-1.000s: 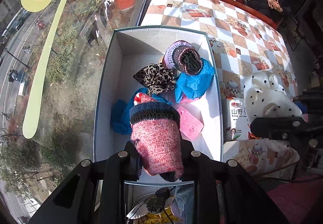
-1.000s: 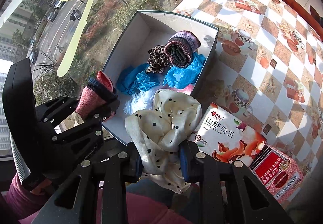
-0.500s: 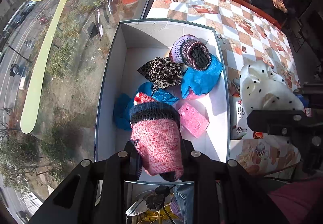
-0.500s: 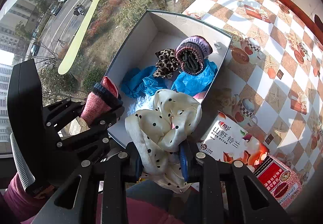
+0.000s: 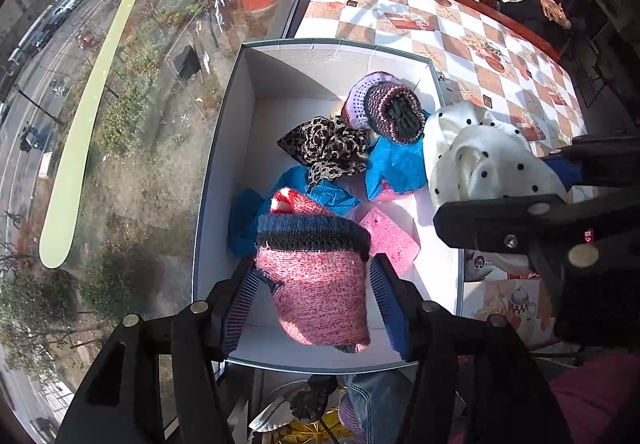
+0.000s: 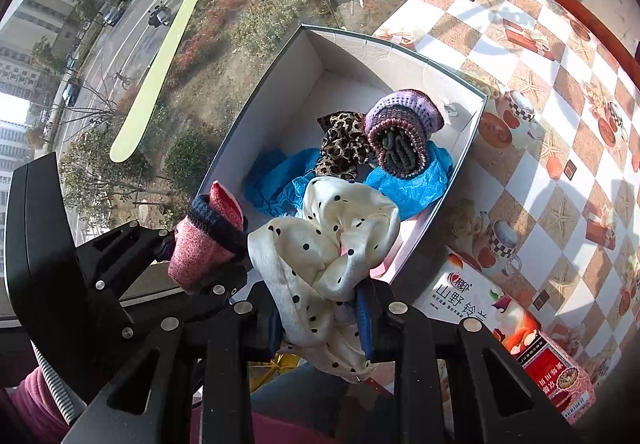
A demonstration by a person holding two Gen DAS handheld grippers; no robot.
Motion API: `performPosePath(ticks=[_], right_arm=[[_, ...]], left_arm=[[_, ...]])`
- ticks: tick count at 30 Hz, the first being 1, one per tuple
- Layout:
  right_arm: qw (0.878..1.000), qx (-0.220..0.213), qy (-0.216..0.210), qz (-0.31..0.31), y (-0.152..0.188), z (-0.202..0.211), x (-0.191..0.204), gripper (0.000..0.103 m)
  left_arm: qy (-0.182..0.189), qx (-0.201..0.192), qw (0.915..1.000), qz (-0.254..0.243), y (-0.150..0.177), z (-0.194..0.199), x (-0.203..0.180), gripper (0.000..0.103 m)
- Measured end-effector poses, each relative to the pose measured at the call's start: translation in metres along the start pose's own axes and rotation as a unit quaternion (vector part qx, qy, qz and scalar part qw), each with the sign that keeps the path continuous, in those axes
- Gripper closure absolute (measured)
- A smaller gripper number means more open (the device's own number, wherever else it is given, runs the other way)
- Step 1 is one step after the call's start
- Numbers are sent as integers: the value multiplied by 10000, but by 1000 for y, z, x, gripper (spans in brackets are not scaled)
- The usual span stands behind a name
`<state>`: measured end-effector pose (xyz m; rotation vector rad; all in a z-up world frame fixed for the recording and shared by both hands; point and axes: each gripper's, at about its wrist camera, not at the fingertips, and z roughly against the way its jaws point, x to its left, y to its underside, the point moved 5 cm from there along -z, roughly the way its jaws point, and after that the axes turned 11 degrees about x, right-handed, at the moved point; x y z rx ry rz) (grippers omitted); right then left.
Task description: Organize soft objects
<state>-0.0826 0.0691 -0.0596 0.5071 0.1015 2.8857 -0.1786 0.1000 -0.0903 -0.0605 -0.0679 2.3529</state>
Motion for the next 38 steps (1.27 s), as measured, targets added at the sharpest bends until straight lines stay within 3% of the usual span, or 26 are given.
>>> performPosePath(ticks=[1, 3, 6, 8, 11, 14, 24, 33, 38], right_arm=[[10000, -4, 20, -10, 0, 0, 0, 32], [9998, -42, 209, -57, 2, 2, -5, 16], [9994, -16, 247, -236, 6, 7, -15, 15], [9977, -118, 585, -331, 9, 15, -23, 1], [9958, -332, 751, -404, 15, 30, -30, 0], [9943, -448, 817, -526, 19, 38, -33, 0], [9932, -323, 916, -637, 26, 32, -37, 0], [9933, -297, 890, -672, 26, 31, -37, 0], [9932, -303, 839, -745, 26, 30, -39, 0]], left_arm=[[20, 1, 10000, -16, 0, 0, 0, 16], [70, 135, 9999, -40, 1, -1, -1, 15], [29, 172, 9997, -152, 1, -2, -5, 14], [12, 18, 9998, -177, 0, 4, -7, 14], [-247, -123, 9995, -146, -6, 13, -6, 14], [90, 59, 9999, -120, -13, 12, -6, 14], [-255, 174, 9990, -337, -19, 10, -17, 14], [-212, 290, 9993, -41, -20, 4, -4, 14], [18, -66, 10000, 70, -22, 12, 1, 14]])
